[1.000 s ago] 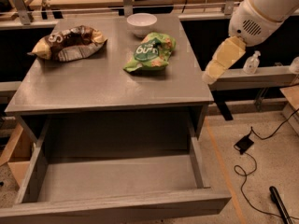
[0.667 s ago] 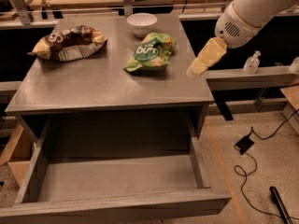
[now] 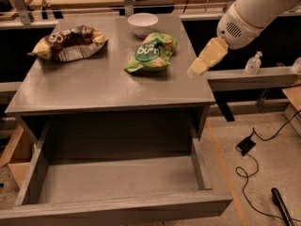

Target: Place green rice chip bag into top drawer

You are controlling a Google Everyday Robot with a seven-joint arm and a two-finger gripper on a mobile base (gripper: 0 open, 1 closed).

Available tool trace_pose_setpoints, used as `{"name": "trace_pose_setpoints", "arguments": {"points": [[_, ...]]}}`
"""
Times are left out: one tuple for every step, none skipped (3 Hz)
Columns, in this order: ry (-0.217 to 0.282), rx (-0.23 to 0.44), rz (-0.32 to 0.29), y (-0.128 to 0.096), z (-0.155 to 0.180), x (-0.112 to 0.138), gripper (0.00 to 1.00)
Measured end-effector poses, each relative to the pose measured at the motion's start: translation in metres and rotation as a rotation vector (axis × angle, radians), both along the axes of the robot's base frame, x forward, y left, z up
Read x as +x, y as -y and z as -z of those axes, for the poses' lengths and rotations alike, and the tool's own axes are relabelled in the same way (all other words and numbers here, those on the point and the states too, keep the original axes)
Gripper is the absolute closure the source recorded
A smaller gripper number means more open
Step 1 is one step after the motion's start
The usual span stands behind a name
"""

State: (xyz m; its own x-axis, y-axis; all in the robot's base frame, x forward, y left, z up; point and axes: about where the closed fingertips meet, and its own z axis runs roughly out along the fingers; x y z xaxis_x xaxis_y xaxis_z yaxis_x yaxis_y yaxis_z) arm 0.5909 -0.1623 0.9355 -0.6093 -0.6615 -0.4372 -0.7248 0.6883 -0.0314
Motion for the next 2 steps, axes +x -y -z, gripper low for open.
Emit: {"name": "trace_pose_setpoints", "arguments": {"points": [[0.004,0.015,0.063,-0.006,0.0,0.011,0.0],[0.011,0.048,0.193,-0.017,0.001,0.032,0.0]]}}
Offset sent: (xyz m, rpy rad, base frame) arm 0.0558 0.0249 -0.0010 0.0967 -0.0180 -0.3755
